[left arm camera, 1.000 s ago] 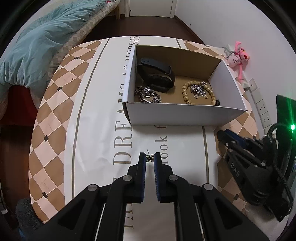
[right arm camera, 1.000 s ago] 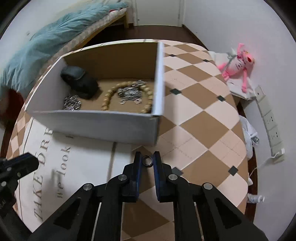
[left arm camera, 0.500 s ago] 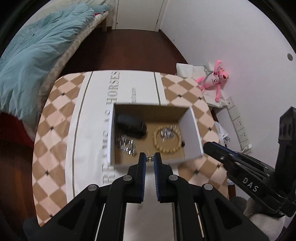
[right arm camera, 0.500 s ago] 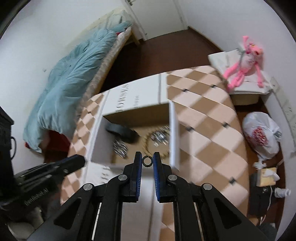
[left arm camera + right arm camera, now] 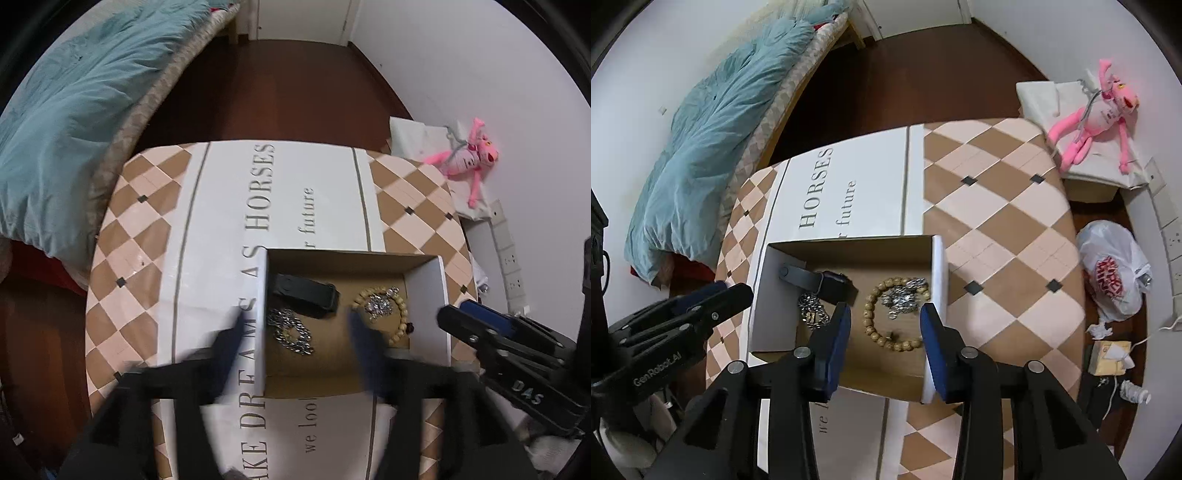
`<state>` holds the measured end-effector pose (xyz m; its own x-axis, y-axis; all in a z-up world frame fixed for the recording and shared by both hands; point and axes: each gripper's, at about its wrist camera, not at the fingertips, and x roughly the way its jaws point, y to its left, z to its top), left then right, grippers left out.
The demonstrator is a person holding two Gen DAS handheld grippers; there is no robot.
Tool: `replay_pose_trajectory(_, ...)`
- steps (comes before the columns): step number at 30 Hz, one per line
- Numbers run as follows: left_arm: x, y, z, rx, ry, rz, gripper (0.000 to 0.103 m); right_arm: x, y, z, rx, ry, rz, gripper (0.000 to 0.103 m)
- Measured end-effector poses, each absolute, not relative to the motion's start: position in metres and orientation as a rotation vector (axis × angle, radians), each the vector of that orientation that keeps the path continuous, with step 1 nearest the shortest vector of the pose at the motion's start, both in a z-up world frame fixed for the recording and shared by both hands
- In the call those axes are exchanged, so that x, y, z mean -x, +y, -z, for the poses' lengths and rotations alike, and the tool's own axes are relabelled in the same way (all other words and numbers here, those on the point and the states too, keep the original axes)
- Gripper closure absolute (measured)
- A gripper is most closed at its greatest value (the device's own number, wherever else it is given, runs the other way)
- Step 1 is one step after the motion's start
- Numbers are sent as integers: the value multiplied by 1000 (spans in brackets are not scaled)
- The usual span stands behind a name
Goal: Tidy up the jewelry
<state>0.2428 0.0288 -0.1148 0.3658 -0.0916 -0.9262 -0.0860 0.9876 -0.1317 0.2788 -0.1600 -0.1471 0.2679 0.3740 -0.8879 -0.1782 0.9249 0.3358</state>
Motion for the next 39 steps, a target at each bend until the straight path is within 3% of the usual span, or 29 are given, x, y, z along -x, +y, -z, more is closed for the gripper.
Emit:
replay_pose_trajectory(3, -237, 33, 114, 158, 1188, -19, 20, -273, -163, 140, -141, 1227, -334, 60)
replay_pose_trajectory(6, -228, 35, 114, 131, 1167, -46, 12, -265, -164, 137, -85, 1210, -278, 33)
replay_pose_trajectory(8, -222, 36, 115, 117, 1156, -66, 8, -259, -164, 136, -25, 1197, -223, 8)
replay_pose_trajectory(9, -217, 36, 116, 111, 1147, -74, 7, -255, -162, 137, 17, 1188, -186, 6)
replay_pose_trajectory(13, -202, 35, 118, 88, 1123, -105, 5, -242, -162, 145, 82, 1195, -115, 1)
replay_pose_trajectory(23, -177, 28, 110, 92, 1101, -111, 5, -211, -166, 136, 64, 1172, -75, 1)
replay_pose_trajectory(39, -103, 13, 5, 47, 907, -101, 5, -120, -184, 11, 37, 942, -69, 0)
